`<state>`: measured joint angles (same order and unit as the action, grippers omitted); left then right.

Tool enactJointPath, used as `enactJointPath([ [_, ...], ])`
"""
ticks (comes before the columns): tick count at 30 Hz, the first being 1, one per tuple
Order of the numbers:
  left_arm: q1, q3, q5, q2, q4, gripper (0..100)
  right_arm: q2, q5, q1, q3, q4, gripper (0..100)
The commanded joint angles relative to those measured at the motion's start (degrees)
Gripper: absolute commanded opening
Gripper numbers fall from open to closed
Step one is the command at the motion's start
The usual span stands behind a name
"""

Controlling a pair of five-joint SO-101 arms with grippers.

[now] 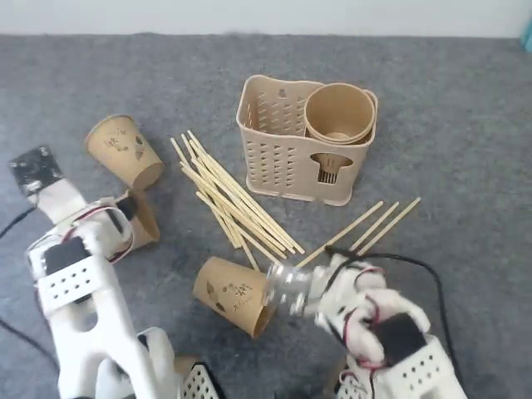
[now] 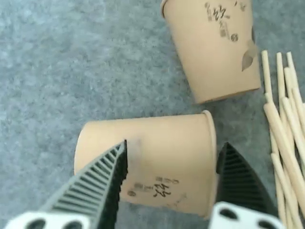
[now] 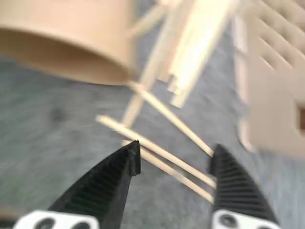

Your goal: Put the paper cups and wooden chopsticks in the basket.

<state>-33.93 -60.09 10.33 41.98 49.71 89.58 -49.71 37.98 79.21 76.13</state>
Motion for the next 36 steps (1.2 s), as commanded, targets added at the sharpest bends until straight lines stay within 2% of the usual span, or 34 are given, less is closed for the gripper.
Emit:
enactJointPath([
  [1, -0.6, 0.1, 1.1, 1.8, -2.7, 29, 0.9, -3.3, 6.3, -5.7, 5.4, 27.0],
  [8, -0.3, -0.7, 1.1, 1.8, -3.8, 29, 0.9, -2.3, 9.9, -11.2, 4.7, 25.7],
  [15, -0.3, -0.7, 1.1, 1.8, -3.8, 29, 0.9, 7.7, 19.4, -7.4, -2.2, 25.7],
  [19, -0.4, -0.7, 1.1, 1.8, -3.8, 29, 0.9, 10.1, 19.8, -0.8, -11.6, 25.7],
  [26, -0.4, -0.7, 1.1, 1.8, -3.8, 29, 0.9, 10.4, 19.3, 2.4, -16.9, 25.2],
  [28, -0.4, -0.7, 1.1, 1.8, -3.8, 29, 0.9, 10.5, 18.5, 4.3, -20.9, 20.6],
  [32, -0.4, -0.7, 1.1, 1.8, -3.8, 29, 1.1, 10.4, 17.5, 6.6, -25.7, 0.4],
  [36, -0.4, -0.7, 1.1, 1.8, -3.8, 29, 0.9, 10.4, 15.9, 6.0, -25.5, 2.5],
])
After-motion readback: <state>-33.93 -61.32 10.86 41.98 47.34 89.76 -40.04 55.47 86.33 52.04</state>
